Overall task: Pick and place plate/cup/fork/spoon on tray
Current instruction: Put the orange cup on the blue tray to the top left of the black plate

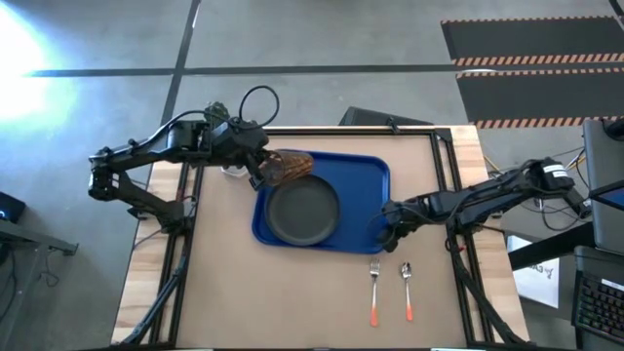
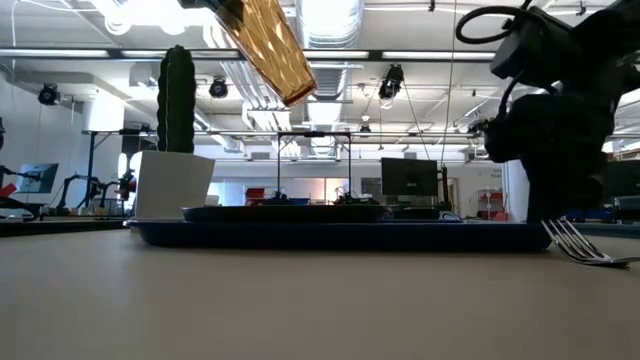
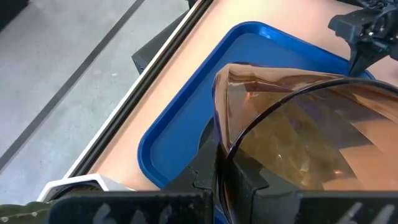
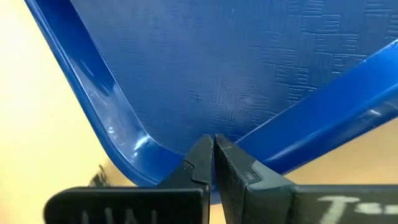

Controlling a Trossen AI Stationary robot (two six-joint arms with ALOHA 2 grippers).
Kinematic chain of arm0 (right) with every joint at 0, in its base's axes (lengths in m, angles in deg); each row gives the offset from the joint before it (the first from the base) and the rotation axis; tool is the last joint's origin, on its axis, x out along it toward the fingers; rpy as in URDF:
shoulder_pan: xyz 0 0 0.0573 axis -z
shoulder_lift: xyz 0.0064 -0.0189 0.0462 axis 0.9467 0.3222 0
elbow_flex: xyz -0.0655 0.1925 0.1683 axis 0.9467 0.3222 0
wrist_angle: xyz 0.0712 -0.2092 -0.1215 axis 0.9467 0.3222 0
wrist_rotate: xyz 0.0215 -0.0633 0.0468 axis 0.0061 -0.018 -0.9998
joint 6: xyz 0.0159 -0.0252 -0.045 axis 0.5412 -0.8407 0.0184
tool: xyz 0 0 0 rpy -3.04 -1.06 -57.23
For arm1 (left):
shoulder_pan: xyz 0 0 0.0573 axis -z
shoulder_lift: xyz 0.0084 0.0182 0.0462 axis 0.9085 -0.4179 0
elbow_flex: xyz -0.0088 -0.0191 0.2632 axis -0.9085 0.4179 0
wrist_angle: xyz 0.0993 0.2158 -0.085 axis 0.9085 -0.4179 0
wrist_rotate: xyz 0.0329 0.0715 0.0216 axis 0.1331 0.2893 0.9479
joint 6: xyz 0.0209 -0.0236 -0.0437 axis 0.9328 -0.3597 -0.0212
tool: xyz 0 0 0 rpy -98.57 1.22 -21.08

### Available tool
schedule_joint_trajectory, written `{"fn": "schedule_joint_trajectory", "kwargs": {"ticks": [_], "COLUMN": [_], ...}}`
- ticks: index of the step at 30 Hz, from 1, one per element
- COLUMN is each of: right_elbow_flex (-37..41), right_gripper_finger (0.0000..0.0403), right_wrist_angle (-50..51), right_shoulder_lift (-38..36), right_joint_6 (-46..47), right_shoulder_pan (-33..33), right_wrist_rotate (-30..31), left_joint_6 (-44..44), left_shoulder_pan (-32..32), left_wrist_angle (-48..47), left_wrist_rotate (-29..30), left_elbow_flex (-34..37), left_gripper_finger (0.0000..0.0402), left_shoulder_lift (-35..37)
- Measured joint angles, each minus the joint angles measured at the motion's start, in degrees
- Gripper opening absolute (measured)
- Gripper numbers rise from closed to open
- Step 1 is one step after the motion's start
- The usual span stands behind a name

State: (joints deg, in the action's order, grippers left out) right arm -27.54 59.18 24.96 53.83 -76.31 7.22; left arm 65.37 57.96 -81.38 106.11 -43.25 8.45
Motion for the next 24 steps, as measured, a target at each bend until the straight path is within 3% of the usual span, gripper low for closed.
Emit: {"fn": "schedule_joint_trajectory", "kwargs": {"ticks": [11,17,24], "right_elbow_flex": [-0.36,-3.77,-15.13], "right_gripper_finger": [0.0008,0.0008,0.0008], "right_wrist_angle": [17.60,17.30,16.75], "right_shoulder_lift": [-9.83,-15.44,-19.23], "right_joint_6": [-0.05,-2.05,-9.32], "right_shoulder_pan": [-0.04,-0.04,-0.04], "right_wrist_rotate": [-0.88,0.99,8.24], "left_joint_6": [-0.03,0.00,1.35], "left_shoulder_pan": [0.00,0.00,-0.84], "left_wrist_angle": [-0.02,-0.02,-0.80], "left_wrist_rotate": [-0.35,-0.38,0.77], "left_elbow_flex": [0.00,0.02,0.52], "left_gripper_finger": [0.0000,0.0000,0.0000], "left_shoulder_lift": [-0.02,-0.02,-1.46]}}
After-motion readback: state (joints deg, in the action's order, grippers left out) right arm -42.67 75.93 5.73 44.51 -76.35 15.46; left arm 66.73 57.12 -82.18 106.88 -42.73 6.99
